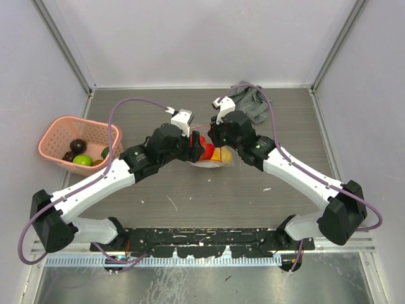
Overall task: Place the food in the zip-top bag and seal the zipper
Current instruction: Place the fake fruit in the zipper food storage bag, then pick up the fake fruit from the bin.
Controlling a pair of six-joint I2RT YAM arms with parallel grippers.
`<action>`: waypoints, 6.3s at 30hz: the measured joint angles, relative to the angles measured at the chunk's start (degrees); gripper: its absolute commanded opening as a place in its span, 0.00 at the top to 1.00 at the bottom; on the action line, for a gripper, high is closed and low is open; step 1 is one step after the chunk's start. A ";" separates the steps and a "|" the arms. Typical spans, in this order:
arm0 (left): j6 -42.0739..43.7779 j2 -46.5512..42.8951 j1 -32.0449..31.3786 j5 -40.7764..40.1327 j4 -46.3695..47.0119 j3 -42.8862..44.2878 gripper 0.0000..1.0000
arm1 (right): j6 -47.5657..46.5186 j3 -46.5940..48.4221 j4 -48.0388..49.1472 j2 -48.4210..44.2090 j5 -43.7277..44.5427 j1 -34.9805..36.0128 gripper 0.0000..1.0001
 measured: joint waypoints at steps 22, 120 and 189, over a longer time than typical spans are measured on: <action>0.28 -0.76 -0.68 -1.16 -4.26 2.80 0.05 | 0.24 -0.24 0.15 -0.02 -0.22 0.00 0.99; -35.60 40.06 66.18 -20.61 -36.85 17.75 0.13 | -2.64 -4.04 4.74 3.78 -2.84 -0.37 0.99; -12.37 -14.56 24.22 10.69 -17.29 2.23 0.64 | -1.70 -3.65 4.28 2.80 -4.24 -0.39 0.99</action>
